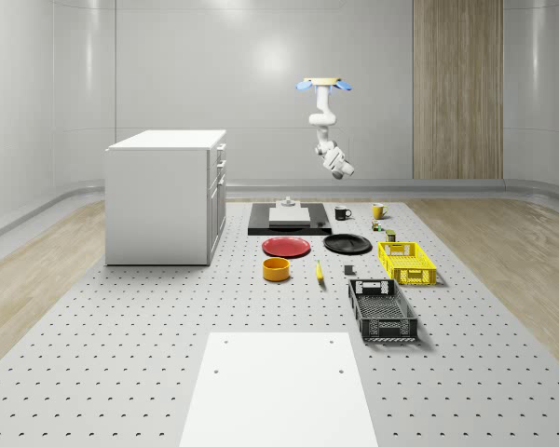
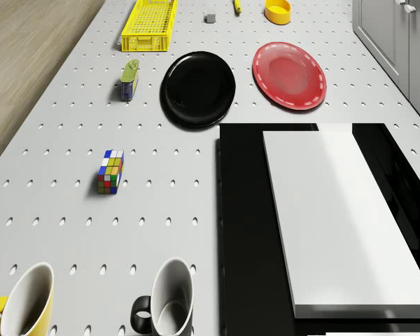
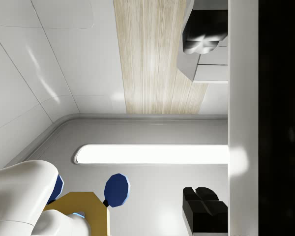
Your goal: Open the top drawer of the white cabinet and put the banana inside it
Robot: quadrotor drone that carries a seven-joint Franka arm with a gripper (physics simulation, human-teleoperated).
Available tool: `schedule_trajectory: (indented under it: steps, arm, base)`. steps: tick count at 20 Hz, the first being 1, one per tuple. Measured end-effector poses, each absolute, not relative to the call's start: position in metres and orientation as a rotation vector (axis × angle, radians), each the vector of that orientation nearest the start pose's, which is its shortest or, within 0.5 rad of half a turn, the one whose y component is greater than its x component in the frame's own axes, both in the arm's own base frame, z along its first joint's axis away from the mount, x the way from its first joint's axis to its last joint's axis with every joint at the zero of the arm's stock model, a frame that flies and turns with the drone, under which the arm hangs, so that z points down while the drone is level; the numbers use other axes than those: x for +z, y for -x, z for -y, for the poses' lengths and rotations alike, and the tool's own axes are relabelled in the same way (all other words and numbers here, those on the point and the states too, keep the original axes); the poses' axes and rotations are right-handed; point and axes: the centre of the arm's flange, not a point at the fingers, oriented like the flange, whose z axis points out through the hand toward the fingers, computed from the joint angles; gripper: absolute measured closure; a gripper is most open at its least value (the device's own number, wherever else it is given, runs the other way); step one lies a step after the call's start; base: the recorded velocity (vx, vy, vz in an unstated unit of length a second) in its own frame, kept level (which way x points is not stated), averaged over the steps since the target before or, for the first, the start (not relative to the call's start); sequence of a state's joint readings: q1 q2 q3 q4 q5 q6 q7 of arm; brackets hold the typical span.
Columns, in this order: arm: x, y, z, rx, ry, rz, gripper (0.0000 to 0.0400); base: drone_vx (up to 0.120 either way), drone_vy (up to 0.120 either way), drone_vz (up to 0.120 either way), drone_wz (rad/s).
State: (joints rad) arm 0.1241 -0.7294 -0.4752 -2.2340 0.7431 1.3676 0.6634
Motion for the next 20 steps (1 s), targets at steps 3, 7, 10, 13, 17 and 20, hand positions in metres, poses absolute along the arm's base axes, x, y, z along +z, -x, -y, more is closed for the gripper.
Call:
schedule_trajectory:
  steps: [3, 7, 10, 13, 17, 20]
  arm:
    - [0.62, -0.305, 0.095, 0.526, 1.761, -0.727, 0.0]
    - [0.606, -0.306, 0.098, 0.572, 1.619, -0.668, 0.0]
    - [0.6, -0.306, 0.099, 0.589, 1.563, -0.644, 0.0]
    - [0.596, -0.306, 0.099, 0.599, 1.53, -0.63, 0.0]
    - [0.594, -0.307, 0.099, 0.606, 1.507, -0.62, 0.0]
    - [0.593, -0.307, 0.1, 0.608, 1.498, -0.617, 0.0]
  base:
    - [0.12, -0.12, 0.12, 0.0]
    - [0.12, -0.12, 0.12, 0.0]
    - [0.12, -0.12, 0.12, 0.0]
    - [0.12, -0.12, 0.12, 0.0]
    - [0.12, -0.12, 0.12, 0.0]
    - [0.12, -0.12, 0.12, 0.0]
